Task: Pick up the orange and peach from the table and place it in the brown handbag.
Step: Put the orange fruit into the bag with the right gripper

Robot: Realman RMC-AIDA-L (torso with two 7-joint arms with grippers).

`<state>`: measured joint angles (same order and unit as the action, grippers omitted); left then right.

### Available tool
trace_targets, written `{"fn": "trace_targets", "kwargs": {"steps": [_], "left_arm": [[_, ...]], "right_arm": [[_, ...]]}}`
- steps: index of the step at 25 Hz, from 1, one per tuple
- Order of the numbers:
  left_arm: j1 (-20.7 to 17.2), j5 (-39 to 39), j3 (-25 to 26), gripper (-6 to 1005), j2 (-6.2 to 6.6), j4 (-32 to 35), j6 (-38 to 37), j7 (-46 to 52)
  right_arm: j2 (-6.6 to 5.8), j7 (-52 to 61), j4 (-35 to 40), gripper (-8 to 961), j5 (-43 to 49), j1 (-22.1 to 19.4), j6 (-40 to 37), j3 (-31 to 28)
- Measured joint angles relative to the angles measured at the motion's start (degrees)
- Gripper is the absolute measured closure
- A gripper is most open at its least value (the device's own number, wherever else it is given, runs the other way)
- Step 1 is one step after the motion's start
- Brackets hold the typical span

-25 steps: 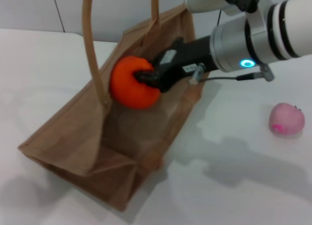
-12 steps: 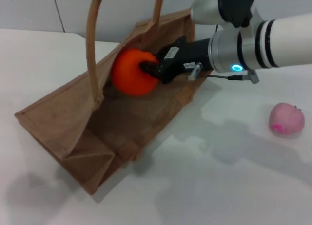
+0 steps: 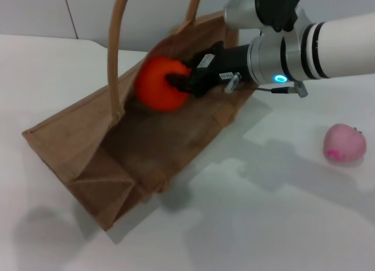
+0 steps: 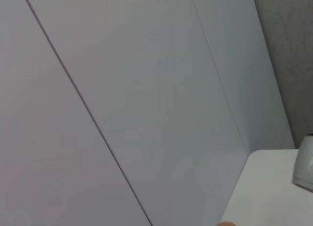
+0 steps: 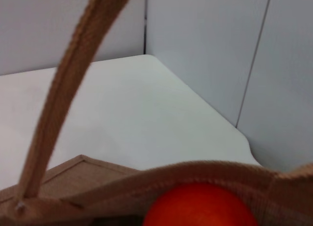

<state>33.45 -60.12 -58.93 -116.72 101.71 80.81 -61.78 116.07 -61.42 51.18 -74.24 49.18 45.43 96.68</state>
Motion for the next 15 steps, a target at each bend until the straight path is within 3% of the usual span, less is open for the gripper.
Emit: {"fn": "trace_targets", "kwargs": {"steps": [9,15], "left_arm": [[-0.1,0.0,-0.27,877,0.0,1.64,-1.18,0.33],[-0.35,0.35,-0.25,877,0.0,1.89,-1.28,0.35]], "right_arm": [[0.07,-0.72,-1.63,340,-1.47,0.4,-1.12,0.0],[0.12,-1.24,-3.3,269,-6.59,0.28,-2.26,-0.05]]}}
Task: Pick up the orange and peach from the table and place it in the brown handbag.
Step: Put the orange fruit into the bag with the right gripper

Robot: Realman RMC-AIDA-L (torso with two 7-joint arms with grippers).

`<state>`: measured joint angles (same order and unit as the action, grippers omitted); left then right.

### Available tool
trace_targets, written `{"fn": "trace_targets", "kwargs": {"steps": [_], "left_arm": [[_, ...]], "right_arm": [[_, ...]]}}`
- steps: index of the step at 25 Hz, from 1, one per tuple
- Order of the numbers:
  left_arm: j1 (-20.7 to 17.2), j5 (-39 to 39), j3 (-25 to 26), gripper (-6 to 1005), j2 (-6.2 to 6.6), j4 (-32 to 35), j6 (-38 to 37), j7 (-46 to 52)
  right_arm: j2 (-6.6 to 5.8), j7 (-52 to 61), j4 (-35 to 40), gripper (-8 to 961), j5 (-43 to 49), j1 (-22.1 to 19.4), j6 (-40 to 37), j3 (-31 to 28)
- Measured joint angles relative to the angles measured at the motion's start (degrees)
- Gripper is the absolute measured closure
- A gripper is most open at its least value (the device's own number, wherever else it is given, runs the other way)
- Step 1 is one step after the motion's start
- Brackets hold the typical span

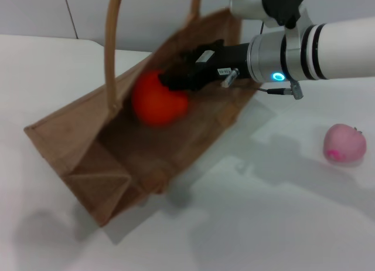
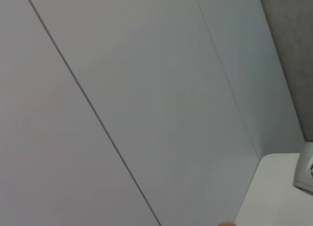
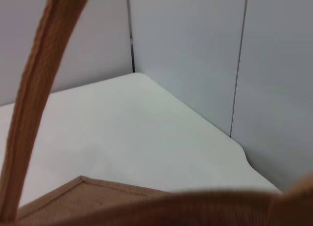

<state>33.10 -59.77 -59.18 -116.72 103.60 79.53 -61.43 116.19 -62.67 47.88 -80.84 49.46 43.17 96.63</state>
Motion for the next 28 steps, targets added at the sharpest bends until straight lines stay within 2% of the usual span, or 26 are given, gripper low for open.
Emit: {"fn": "trace_targets", "kwargs": {"steps": [5,12,17,20,23,25,28], "left_arm": [[-0.19,0.22,0.06,877,0.0,-0.04,0.0,0.0],[-1.07,0.58,0.4,877,0.04,-0.21,-0.04,-0.01],[-3.47,2.37,0.61,877,0.07,-0.45,-1.88,-0.04],[-4.08,3.59,0.4,877,0.0,-0.61,-2.6,-0.03],[-4.46,3.65,0.39,877,-0.01,-0.67,-2.9,-0.03],[-4.87,3.54,0.46,877,0.0,-1.64,-3.36,-0.02],[-5.0,3.47,0.25,877,0.06,-2.44,-3.76,-0.06]], "right_arm": [[-0.27,-2.47,-1.16,210,-1.5,0.24,0.56,0.0],[-0.32,-2.34,-1.43,217,-1.15,0.32,1.82,-0.21],[-1.33,0.33,0.82,218,1.96,-2.37,5.26,-3.16],[-1.65,6.08,6.4,220,11.63,-6.09,9.28,-8.35],[-0.93,11.75,13.91,220,24.15,-9.58,12.14,-13.16],[-0.5,14.83,17.89,220,31.38,-11.17,13.11,-14.75],[-0.55,19.36,20.64,220,39.0,-12.17,15.76,-15.88]]}}
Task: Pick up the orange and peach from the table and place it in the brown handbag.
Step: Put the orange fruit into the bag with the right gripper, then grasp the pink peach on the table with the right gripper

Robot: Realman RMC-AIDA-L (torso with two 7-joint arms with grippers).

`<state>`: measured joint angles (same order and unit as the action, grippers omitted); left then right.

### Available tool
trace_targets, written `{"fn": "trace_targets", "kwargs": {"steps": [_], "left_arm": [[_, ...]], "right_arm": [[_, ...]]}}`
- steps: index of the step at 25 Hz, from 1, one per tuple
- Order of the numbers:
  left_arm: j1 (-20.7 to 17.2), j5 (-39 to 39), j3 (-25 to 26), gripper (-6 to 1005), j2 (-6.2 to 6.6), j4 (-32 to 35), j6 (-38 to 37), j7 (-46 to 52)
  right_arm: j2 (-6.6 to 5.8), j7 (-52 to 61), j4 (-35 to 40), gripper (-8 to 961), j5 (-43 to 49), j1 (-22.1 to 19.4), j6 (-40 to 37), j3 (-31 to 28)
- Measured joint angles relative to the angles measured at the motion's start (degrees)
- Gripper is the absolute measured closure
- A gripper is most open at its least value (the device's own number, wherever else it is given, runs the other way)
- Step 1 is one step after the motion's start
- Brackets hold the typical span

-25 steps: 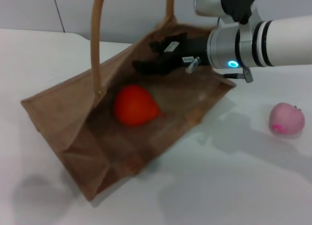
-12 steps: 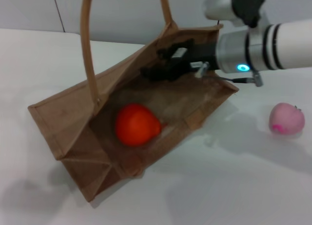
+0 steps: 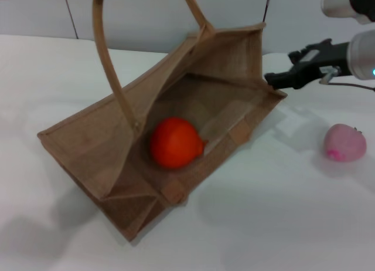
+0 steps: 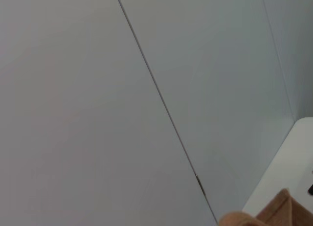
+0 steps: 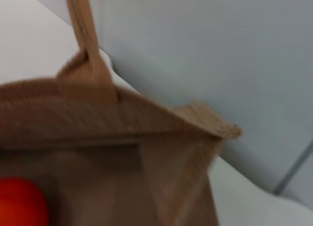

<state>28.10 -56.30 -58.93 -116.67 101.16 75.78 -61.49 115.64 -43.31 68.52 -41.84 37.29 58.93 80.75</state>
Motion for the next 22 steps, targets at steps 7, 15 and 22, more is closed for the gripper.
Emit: {"fn": "trace_targets", "kwargs": {"steps": [7,15,22], "left_arm": [[-0.08,0.23,-0.01,877,0.04,-0.03,-0.02,0.0],[-0.3,0.26,0.26,877,0.0,-0.1,-0.02,0.03],[-0.33,0.41,0.05,877,0.03,-0.25,-0.01,0.05]], "right_arm": [[0.14,2.02,8.75,219,1.77,-3.56,6.38,-0.33],[0.19,7.7,11.5,219,12.9,-5.58,7.72,0.1],[0.2,8.16,6.51,217,14.52,-4.73,9.65,0.2]]}}
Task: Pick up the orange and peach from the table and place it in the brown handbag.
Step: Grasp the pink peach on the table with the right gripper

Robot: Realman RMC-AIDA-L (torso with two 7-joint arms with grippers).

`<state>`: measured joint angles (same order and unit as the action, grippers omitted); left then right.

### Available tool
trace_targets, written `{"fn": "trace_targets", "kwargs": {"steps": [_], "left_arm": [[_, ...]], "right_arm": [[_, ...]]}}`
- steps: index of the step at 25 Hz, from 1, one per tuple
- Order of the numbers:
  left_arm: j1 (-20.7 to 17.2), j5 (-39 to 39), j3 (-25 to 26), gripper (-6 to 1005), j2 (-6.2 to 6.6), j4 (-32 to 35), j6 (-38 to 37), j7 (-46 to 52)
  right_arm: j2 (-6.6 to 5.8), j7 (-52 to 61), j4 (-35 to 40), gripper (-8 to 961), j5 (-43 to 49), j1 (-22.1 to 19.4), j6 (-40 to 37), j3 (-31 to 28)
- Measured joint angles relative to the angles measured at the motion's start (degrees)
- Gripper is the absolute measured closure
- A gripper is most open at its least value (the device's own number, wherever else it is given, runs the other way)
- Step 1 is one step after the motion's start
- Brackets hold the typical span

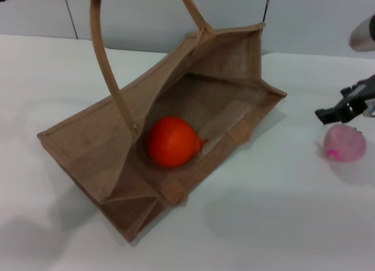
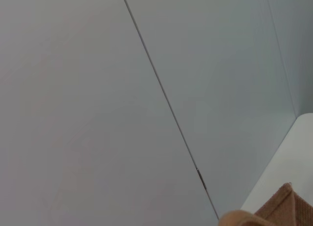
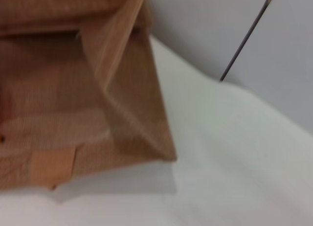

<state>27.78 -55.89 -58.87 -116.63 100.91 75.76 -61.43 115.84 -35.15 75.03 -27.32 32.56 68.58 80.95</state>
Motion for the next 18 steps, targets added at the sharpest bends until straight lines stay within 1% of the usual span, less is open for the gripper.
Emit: {"fn": "trace_targets", "kwargs": {"steps": [8,12,16,18], "left_arm": [[-0.06,0.0,0.19,876,0.0,-0.1,0.0,0.0],[-0.09,0.0,0.04,876,0.0,-0.14,0.0,0.0],[-0.09,0.02,0.05,876,0.0,-0.32,0.0,0.0],[-0.09,0.04,0.08,876,0.02,-0.65,0.0,0.0]], "right_arm": [[-0.06,0.78,-1.19,216,0.78,0.59,4.03,0.14],[-0.06,2.02,-1.4,216,3.85,1.03,4.8,0.16],[-0.08,2.91,-3.74,217,5.55,2.37,5.17,0.17],[-0.11,2.95,-6.09,216,5.61,3.34,5.22,0.17]]}}
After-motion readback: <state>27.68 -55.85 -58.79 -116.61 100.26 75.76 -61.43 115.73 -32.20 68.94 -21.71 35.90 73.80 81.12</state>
